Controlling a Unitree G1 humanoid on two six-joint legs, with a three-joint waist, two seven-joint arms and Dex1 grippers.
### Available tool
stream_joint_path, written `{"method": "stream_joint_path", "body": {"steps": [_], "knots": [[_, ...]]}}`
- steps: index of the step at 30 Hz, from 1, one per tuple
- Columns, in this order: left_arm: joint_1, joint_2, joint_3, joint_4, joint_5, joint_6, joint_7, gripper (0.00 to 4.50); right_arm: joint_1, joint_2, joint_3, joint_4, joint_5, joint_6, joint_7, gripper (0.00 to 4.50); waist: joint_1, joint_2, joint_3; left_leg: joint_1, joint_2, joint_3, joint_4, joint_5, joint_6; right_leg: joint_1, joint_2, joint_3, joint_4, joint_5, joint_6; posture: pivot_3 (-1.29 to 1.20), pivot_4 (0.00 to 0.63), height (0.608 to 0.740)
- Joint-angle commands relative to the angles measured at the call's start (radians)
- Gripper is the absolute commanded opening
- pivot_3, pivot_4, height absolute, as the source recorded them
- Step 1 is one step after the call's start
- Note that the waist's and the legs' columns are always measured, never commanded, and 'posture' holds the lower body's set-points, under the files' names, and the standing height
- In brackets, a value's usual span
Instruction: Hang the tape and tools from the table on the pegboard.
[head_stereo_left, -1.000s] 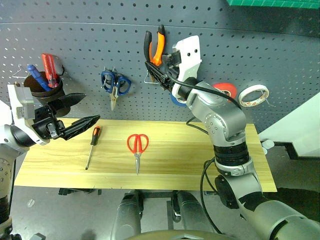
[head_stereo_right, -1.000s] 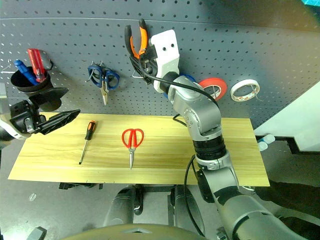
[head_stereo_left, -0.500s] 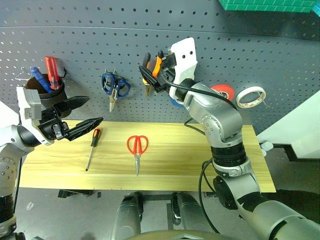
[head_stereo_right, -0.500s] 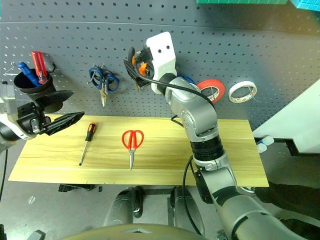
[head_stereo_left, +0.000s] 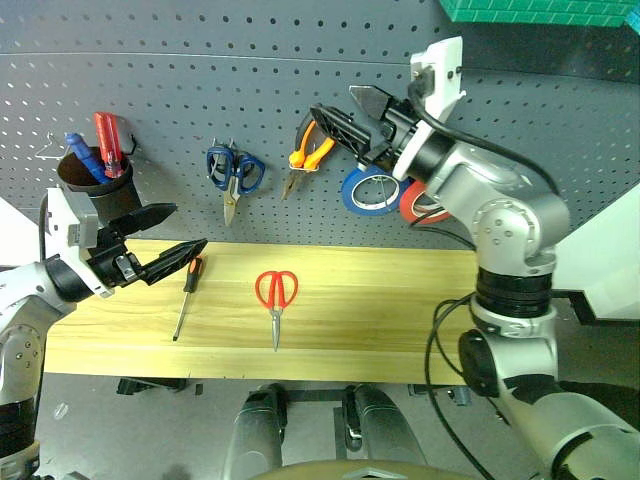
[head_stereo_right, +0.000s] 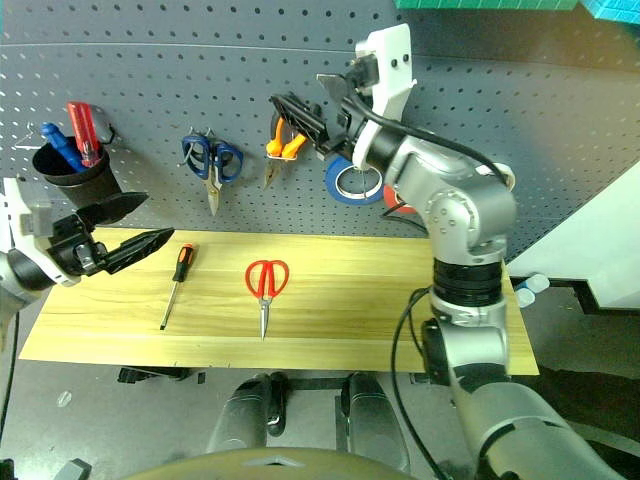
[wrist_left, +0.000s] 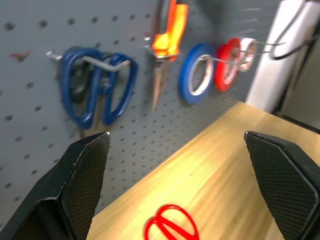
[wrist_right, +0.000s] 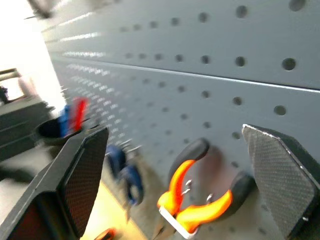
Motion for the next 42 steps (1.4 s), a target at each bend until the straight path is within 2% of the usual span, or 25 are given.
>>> {"method": "stream_joint_path", "body": {"steps": [1, 4, 10, 13, 15, 23, 31, 40, 42], "knots": [[0.027, -0.016, 0.0, -0.069, -0.003, 0.021, 0.053, 4.5, 0.022, -0.073, 0.038, -0.102, 0.077, 0.052, 0.107, 4.47, -0.002, 0.0, 0.0, 0.0, 0.0, 0.0, 0.0, 0.0, 0.0, 0.0, 0.0, 0.0, 0.0, 0.0, 0.0, 0.03, 0.123, 0.723], [0.048, -0.047, -0.014, -0.106, 0.005, 0.046, 0.125, 4.5, 0.067, -0.153, 0.073, -0.129, 0.108, 0.065, 0.211, 4.47, 0.001, 0.0, 0.0, 0.0, 0.0, 0.0, 0.0, 0.0, 0.0, 0.0, 0.0, 0.001, 0.0, 0.0, 0.0, 0.03, 0.126, 0.723], [0.096, -0.086, -0.079, -0.157, 0.021, 0.117, 0.218, 4.5, 0.143, -0.314, 0.185, -0.11, 0.066, -0.01, 0.437, 4.47, 0.004, 0.0, 0.0, 0.002, 0.0, 0.0, 0.002, 0.001, 0.002, 0.003, -0.001, 0.001, -0.001, 0.0, -0.002, 0.03, 0.135, 0.723], [0.109, -0.114, -0.125, -0.182, 0.028, 0.16, 0.275, 4.5, 0.175, -0.353, 0.235, -0.085, 0.041, -0.049, 0.514, 4.47, 0.003, 0.0, 0.0, 0.011, 0.001, 0.0, 0.0, 0.001, 0.002, 0.012, -0.002, 0.001, -0.003, -0.001, -0.003, 0.03, 0.143, 0.723], [0.102, -0.135, -0.173, -0.191, 0.072, 0.195, 0.351, 4.5, 0.201, -0.364, 0.267, -0.072, 0.018, -0.085, 0.554, 4.47, 0.003, 0.0, 0.0, 0.017, 0.001, 0.0, -0.002, 0.0, 0.0, 0.016, -0.004, 0.001, -0.006, -0.001, -0.003, 0.03, 0.153, 0.723], [0.028, -0.224, -0.318, -0.213, 0.172, 0.375, 0.601, 4.5, 0.278, -0.382, 0.359, -0.003, -0.094, -0.22, 0.659, 4.47, 0.007, 0.001, 0.001, 0.016, 0.002, -0.003, -0.003, 0.0, 0.001, 0.016, -0.004, 0.002, -0.009, 0.001, -0.006, 0.04, 0.185, 0.723], [-0.074, -0.429, -0.409, -0.197, 0.285, 0.575, 0.898, 4.5, 0.265, -0.363, 0.397, 0.18, -0.215, -0.363, 0.714, 4.47, 0.01, 0.002, 0.005, 0.015, 0.002, -0.004, -0.003, 0.0, 0.002, 0.017, -0.005, 0.002, -0.011, 0.001, -0.006, 0.04, 0.226, 0.723], [-0.09, -0.66, -0.383, -0.23, 0.335, 0.818, 1.086, 4.5, 0.223, -0.374, 0.394, 0.374, -0.315, -0.505, 0.823, 4.47, 0.008, 0.005, 0.037, 0.015, 0.001, -0.006, -0.003, 0.0, 0.003, 0.017, -0.004, 0.002, -0.012, 0.001, -0.006, 0.02, 0.288, 0.723], [-0.095, -0.685, -0.379, -0.218, 0.354, 0.85, 1.106, 4.5, 0.211, -0.365, 0.399, 0.402, -0.334, -0.527, 0.835, 4.47, 0.007, 0.005, 0.045, 0.015, 0.001, -0.006, -0.003, 0.0, 0.003, 0.017, -0.004, 0.002, -0.012, 0.001, -0.006, 0.02, 0.301, 0.723]]}}
